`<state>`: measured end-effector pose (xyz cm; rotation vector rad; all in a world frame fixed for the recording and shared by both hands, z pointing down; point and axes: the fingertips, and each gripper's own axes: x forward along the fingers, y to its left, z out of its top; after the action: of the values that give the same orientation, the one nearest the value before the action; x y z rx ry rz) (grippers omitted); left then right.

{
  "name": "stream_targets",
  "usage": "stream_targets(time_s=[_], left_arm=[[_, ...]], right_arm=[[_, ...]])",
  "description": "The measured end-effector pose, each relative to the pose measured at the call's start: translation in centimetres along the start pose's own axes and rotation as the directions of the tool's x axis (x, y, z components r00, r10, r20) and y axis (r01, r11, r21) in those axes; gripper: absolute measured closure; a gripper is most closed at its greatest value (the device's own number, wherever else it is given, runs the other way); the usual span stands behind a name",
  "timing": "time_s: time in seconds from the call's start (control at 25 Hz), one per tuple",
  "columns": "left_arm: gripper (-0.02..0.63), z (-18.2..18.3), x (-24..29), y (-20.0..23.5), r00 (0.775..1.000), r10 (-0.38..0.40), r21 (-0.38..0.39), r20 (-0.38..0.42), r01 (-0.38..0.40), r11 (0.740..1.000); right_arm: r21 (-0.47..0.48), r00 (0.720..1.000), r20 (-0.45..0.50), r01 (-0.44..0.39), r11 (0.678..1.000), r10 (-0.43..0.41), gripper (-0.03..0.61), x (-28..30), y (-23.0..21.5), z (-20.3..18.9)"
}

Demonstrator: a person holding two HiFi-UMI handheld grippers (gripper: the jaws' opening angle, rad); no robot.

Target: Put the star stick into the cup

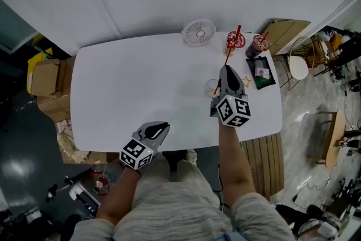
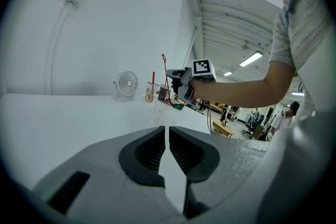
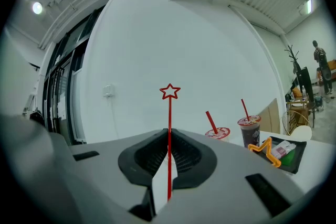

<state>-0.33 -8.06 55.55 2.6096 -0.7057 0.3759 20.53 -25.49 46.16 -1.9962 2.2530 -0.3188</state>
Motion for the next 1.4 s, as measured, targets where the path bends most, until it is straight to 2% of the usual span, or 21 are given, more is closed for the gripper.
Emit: stream_targets(time_s=[0.28,0.6,0.92,1.4], left_arm=[[0.597,-0.9,0.6,0.8,1.000,0.006,-0.025,-0.016,-0.007,1.000],[0.597,-1.6,1.1,1.9,1.000,0.018,-0.055,-0.018,-0.019,0.998],[0.597,-1.8,1.4,1.8,1.000,0.008,-0.063,-0.010,-0.009,0.998],[0.597,-1.9,1.8,0.6,1.000,-0.010,-0.063,-0.006,0.010,0.998]], right_arm=[[0.015,1.000,0.021,0.013,1.000,-0.013,0.558,0.6,-1.0,-1.6],[-0.037,1.000,-0.020,0.002,0.999,-0.003,0.558,0.7,-0.6,-4.5],[-0.033,0.999,-0.040,0.017,0.999,-0.019,0.558,-1.2,-0.8,-5.4],[-0.041,0.989,-0.141,0.044,0.998,-0.049,0.558,-3.3,-1.4,-8.7]])
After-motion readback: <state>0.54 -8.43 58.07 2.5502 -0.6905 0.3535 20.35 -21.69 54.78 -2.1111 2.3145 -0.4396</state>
